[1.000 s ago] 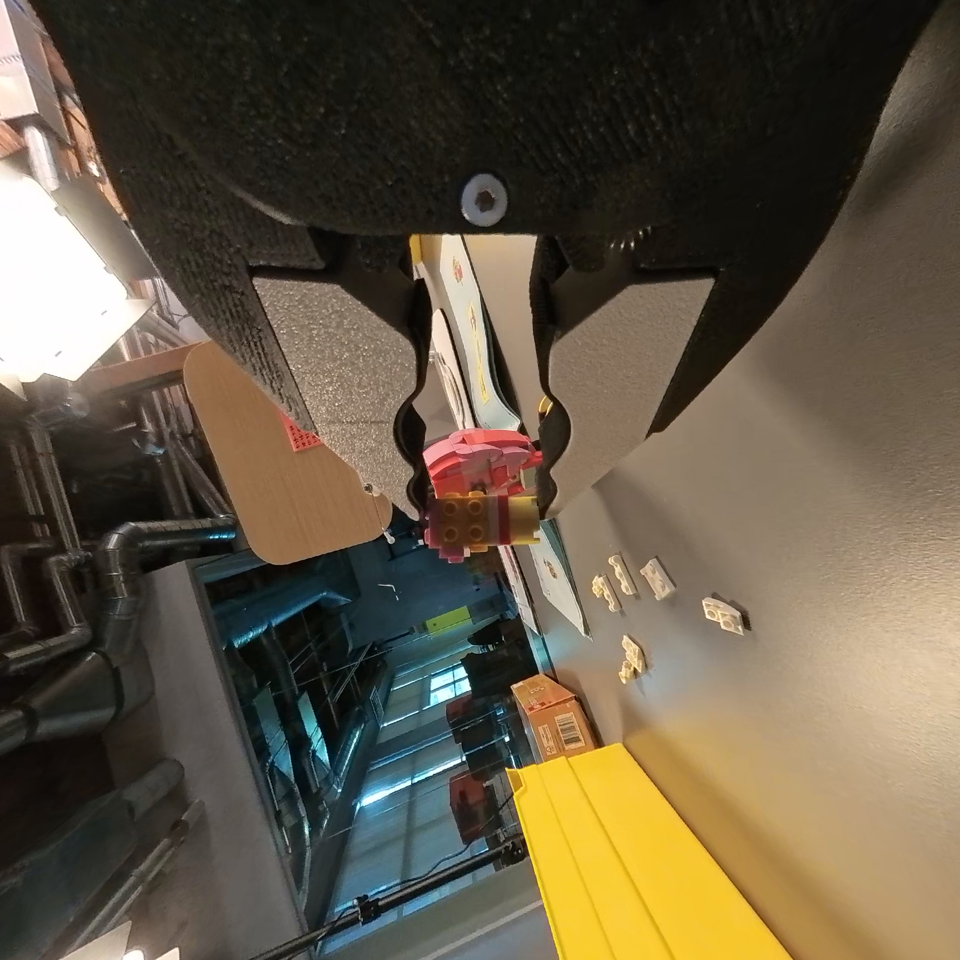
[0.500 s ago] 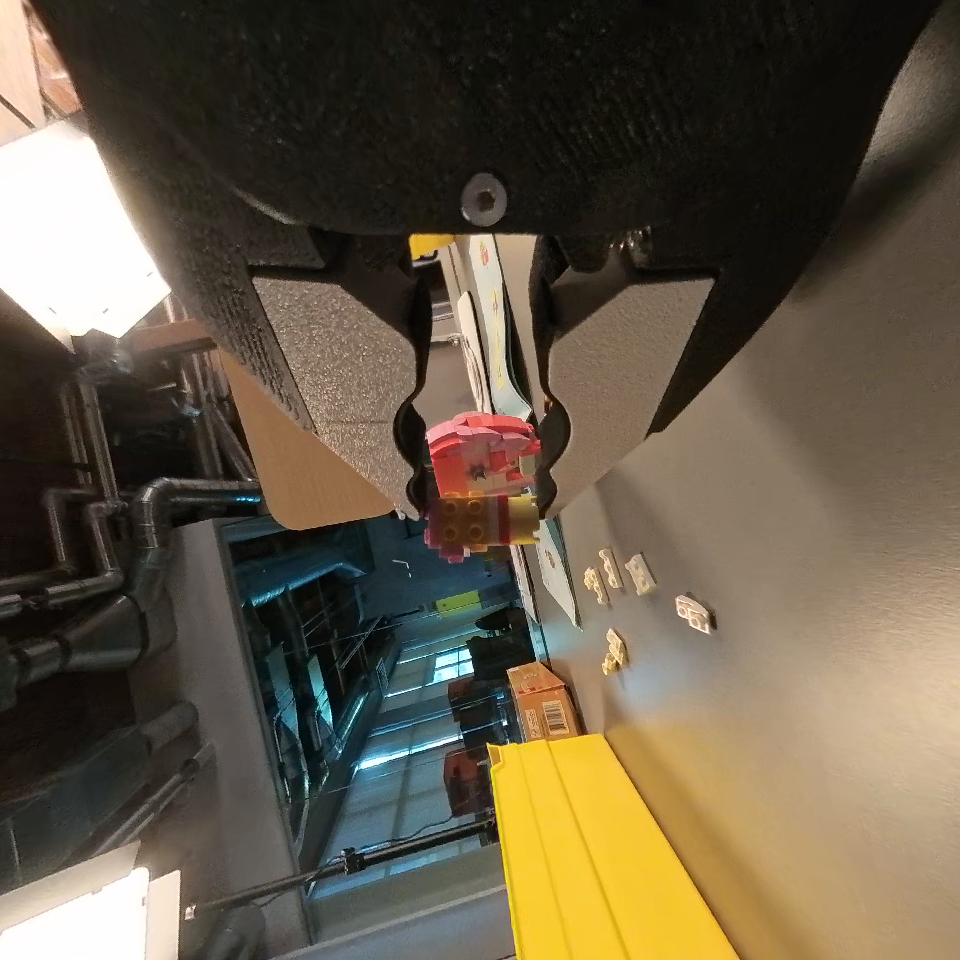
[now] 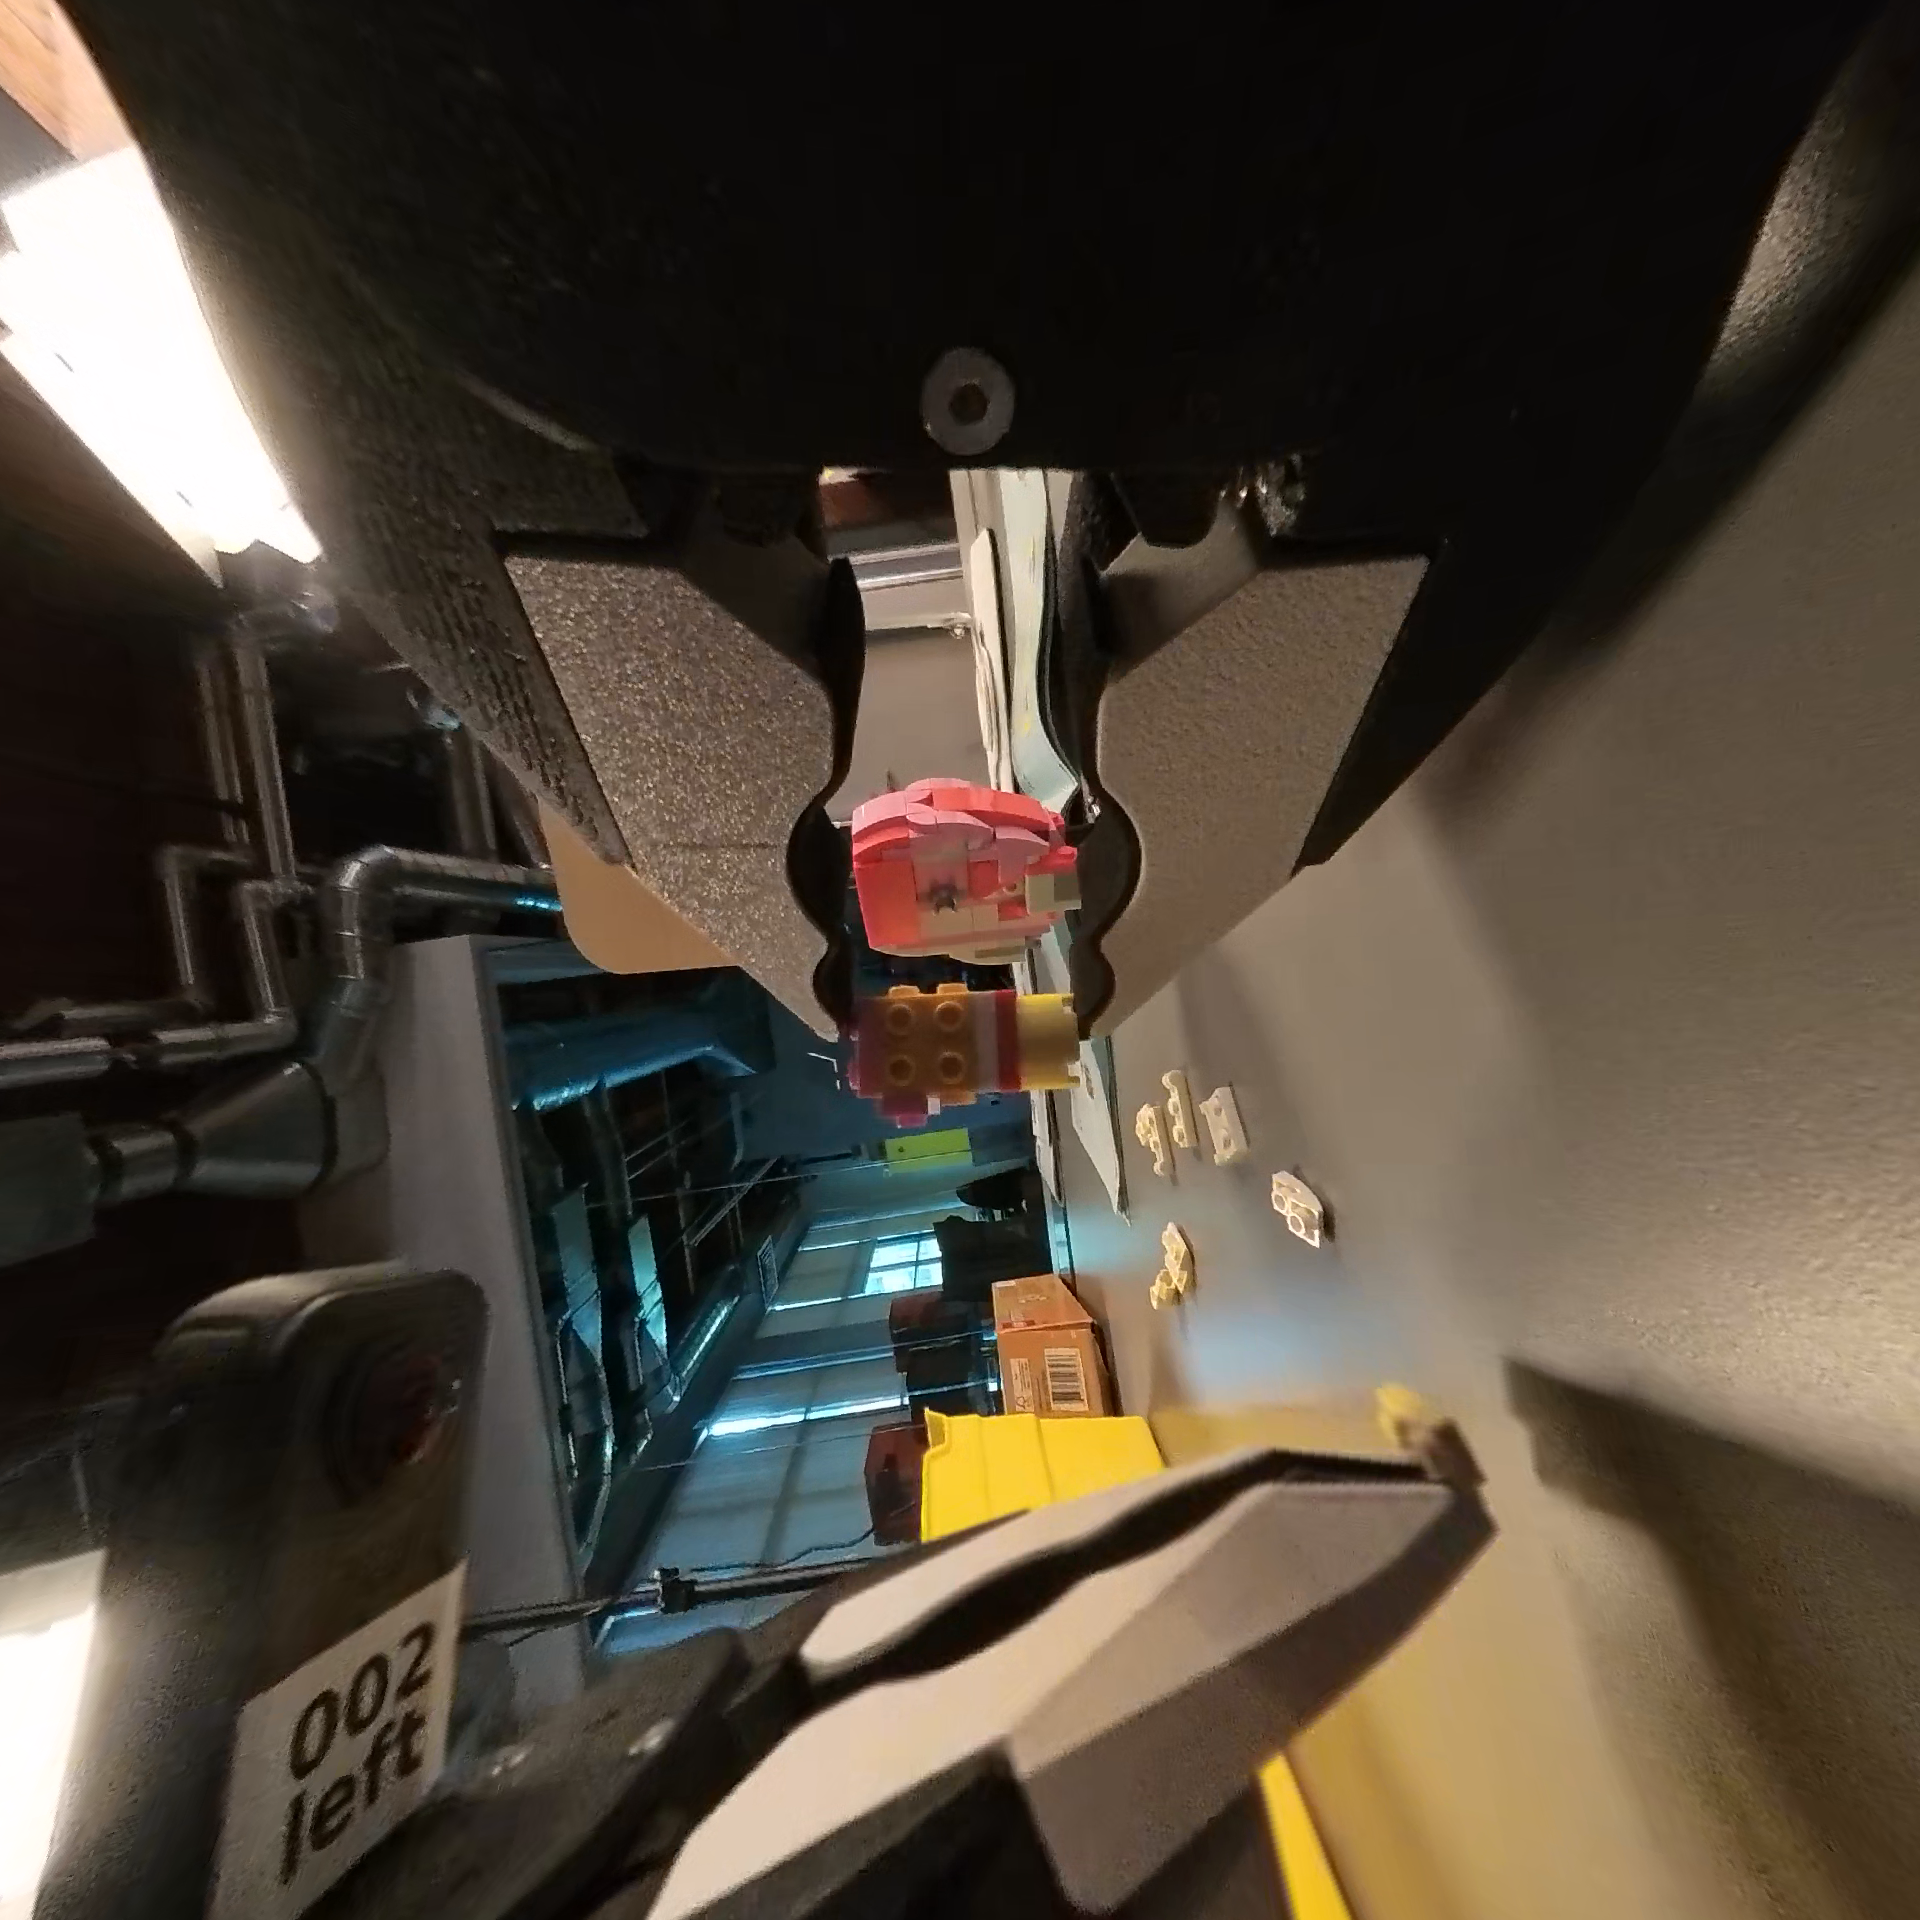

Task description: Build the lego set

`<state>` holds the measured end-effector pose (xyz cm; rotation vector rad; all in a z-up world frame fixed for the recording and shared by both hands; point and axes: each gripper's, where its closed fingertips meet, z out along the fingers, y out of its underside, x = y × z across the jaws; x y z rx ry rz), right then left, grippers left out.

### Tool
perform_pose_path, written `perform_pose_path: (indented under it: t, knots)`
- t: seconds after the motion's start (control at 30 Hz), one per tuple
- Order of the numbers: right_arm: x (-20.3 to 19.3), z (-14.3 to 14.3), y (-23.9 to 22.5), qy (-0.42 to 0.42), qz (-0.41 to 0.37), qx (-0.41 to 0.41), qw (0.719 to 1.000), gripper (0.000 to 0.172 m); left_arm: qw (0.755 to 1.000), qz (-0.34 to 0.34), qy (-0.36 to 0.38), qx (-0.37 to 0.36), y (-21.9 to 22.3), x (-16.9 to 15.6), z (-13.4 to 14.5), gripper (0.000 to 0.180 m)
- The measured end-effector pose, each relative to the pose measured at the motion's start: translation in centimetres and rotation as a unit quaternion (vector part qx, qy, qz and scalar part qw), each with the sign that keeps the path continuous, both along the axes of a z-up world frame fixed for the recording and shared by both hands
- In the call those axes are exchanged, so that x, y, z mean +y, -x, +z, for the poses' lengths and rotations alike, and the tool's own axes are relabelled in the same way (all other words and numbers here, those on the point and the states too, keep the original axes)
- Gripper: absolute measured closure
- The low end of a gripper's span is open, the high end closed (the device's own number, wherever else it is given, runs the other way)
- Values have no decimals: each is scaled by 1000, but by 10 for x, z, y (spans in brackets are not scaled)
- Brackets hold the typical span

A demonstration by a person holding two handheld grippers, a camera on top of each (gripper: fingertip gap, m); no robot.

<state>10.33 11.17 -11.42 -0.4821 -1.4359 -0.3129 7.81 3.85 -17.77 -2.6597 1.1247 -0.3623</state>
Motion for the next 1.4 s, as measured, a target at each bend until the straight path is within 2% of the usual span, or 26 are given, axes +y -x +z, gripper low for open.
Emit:
perform_pose_path:
  t: [0.23, 0.33, 0.4, 0.63, 0.7, 0.8, 0.87, 1.0, 1.07, 1.4]
  knots:
    - [-1, 0, 0, -9, -3, -3, 1000, 132, 1000, 11, -5, -27, -3, 0, -6, 177]
    - [-1, -1, 0, -11, -3, -5, 1000, 132, 998, 18, -13, -60, -6, -3, -4, 162]
    - [-1, 0, 0, -10, -3, -4, 1000, 132, 997, 22, -28, -73, -6, -3, -3, 160]
    - [-1, -1, 1, -7, -2, -4, 1000, 132, 990, 30, -81, -108, -4, 0, -4, 168]
    - [-1, -1, 1, -7, -2, -5, 1000, 132, 989, 27, -96, -112, -5, 3, -5, 178]
    - [-2, -2, 1, -8, -1, -7, 1000, 132, 988, 26, -104, -111, -6, 5, -4, 179]
    - [-2, -2, 2, -8, -1, -8, 1000, 132, 983, 44, -130, -124, -5, 14, 6, 179]
    - [-3, -4, 3, -11, 2, -13, 1000, 132, 956, 72, -192, -212, -15, 31, 60, 179]
    - [-4, -4, 3, -12, 4, -14, 1000, 132, 954, 64, -194, -220, -20, 34, 75, 179]
    - [-8, -4, 5, -15, 13, -13, 1000, 132, 976, 10, -138, -167, -31, 44, 81, 179]
